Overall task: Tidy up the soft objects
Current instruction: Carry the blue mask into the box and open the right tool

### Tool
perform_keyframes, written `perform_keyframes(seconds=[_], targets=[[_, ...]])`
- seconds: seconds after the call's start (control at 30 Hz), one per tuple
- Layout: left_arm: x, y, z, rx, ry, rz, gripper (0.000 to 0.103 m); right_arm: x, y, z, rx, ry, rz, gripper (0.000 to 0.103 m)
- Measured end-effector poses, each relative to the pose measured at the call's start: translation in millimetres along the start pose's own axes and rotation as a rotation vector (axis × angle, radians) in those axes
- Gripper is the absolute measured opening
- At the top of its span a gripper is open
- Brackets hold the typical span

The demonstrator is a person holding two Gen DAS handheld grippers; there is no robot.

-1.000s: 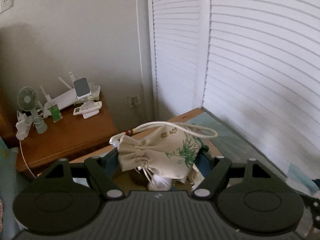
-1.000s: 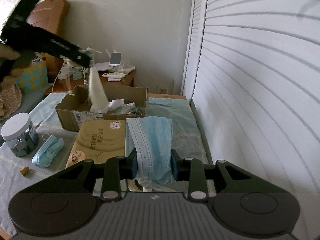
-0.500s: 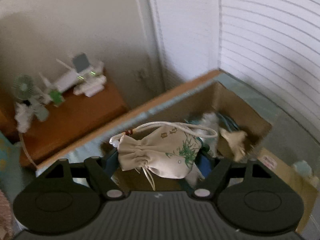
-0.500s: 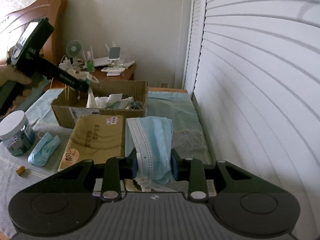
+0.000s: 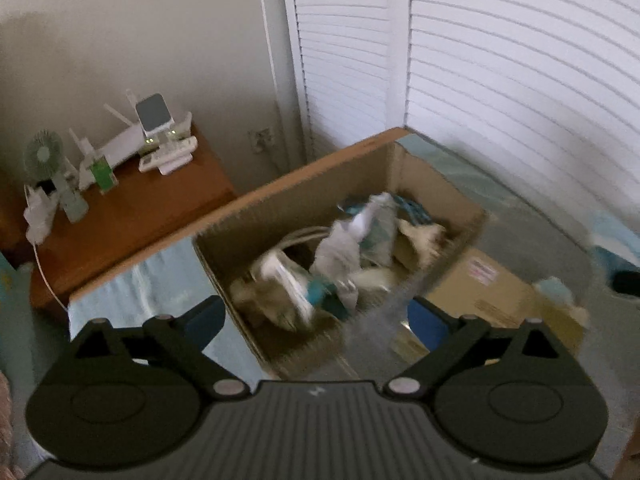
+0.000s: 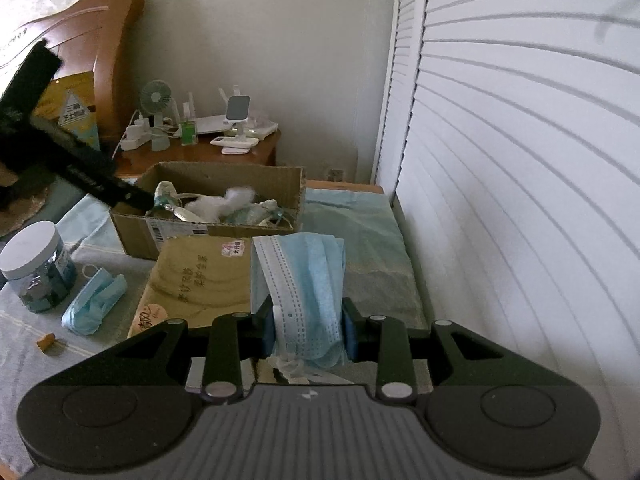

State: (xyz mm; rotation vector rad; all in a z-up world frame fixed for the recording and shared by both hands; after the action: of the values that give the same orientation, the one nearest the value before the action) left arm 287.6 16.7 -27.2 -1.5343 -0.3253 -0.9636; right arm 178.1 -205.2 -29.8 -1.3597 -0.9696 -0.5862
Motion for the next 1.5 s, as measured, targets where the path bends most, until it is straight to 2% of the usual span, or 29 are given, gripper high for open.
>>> perform_keyframes(seconds=[0.2, 0.47, 0.67, 1.03, 1.07, 1.13, 1.2, 1.3, 1.37, 1.5], targets=[[-28.9, -39.8, -16.2, -0.050, -0.063, -0.060, 0.099, 13.8, 7.4, 9.1, 0.029, -0.039, -0.004, 0.037], [-64.0, -80.3, -32.7, -0.034, -0.129, -0.139, 0.101, 46.5, 30.3, 22.1, 0.084, -0.071, -0.019, 0.037], [-88.5, -88.0, -36.1, -0.038, -0.193, -0.139, 0.101, 66.3, 63.3, 29.4, 0.091, -0.098, 0.000, 0.037], [-110.3, -97.5, -26.6, 0.026, -0.231, -0.169, 0.101, 100.6, 127.6, 42.8, 0.091, -0.148, 0.021, 0.039], [-111.9, -96.6, -24.9, 0.026, -0.238, -0.167, 0.101, 103.8, 133.1, 43.4, 0.089, -0.152, 0.022, 0.041], [-114.8, -93.4, -22.2, 0.023, -0.249, -0.157, 0.101, 108.5, 142.6, 44.4, 0.086, -0.159, 0.020, 0.052], [-117.3, -89.7, -19.9, 0.024, -0.261, -0.146, 0.101, 110.3, 149.3, 43.9, 0.078, -0.161, 0.017, 0.077], [-118.8, -87.8, -18.0, 0.021, -0.267, -0.148, 0.101, 109.8, 150.5, 42.1, 0.087, -0.148, 0.004, 0.099], [-118.9, -87.1, -17.1, 0.020, -0.272, -0.147, 0.101, 108.1, 147.3, 41.4, 0.102, -0.139, -0.001, 0.103], [-118.3, -87.7, -18.7, 0.022, -0.264, -0.150, 0.101, 103.5, 138.4, 41.1, 0.104, -0.136, 0.007, 0.103]])
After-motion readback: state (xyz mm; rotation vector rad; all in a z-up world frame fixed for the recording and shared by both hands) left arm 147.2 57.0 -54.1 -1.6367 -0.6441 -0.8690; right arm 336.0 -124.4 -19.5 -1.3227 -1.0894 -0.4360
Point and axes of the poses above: each gripper's, at about its wrist camera, not at the fingertips, and y roughly the way its jaws point, z to its left, x to its top, the point moved 5 cm from there along y, roughly the way its jaws point, and after that the axes turned 5 degrees about -z, right-handed, at the moved point
